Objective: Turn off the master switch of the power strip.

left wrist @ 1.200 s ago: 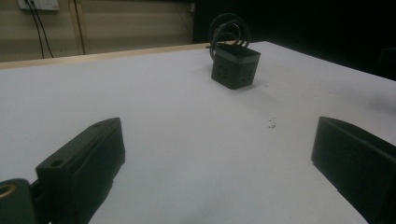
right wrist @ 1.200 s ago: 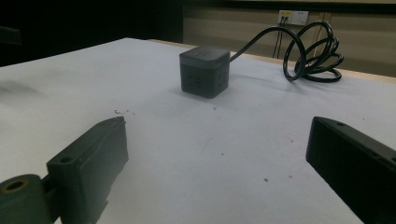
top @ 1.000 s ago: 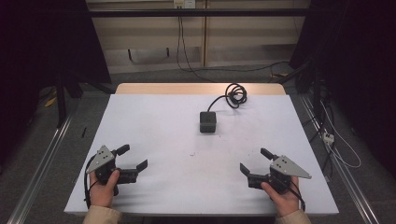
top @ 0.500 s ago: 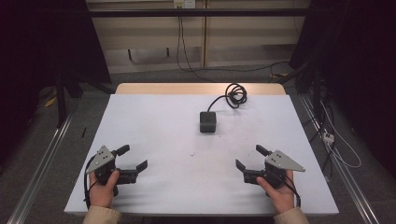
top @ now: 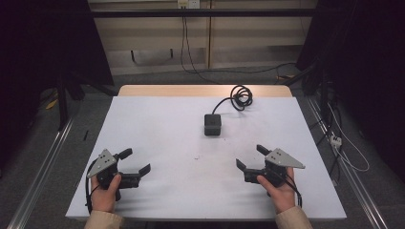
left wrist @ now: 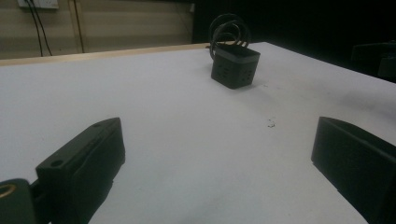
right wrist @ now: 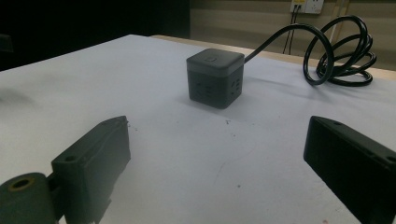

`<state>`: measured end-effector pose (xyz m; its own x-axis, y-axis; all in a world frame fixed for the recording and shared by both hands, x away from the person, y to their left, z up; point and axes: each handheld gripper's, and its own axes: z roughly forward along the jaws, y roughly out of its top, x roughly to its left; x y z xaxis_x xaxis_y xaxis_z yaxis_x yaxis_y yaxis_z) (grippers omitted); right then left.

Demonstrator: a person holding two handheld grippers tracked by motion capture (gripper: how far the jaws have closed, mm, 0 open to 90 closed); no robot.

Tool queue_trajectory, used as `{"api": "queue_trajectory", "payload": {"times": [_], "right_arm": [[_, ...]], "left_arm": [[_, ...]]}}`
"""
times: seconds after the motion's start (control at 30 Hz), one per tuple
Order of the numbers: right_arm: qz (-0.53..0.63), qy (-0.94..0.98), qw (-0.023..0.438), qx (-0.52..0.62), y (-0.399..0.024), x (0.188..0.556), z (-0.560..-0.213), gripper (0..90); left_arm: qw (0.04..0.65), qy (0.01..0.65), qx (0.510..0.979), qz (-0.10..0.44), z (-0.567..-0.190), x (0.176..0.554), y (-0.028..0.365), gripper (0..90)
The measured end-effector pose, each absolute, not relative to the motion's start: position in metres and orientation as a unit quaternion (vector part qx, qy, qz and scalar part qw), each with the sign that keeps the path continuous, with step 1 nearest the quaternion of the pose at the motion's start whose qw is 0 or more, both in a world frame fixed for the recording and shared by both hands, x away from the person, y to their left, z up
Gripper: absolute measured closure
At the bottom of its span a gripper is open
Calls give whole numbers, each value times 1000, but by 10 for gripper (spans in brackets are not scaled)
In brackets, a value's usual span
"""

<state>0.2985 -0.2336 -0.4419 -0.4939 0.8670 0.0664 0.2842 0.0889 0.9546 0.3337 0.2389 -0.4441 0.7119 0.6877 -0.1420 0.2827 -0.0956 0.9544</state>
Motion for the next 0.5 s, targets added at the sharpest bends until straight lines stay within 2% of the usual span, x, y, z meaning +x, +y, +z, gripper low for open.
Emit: {"api": "queue_trajectory", "payload": {"times": [0.5], "right_arm": [[529,685,278,417,-224,310,-434,66]], "left_arm": [[579,337,721,176,-445,331,243,24]]}}
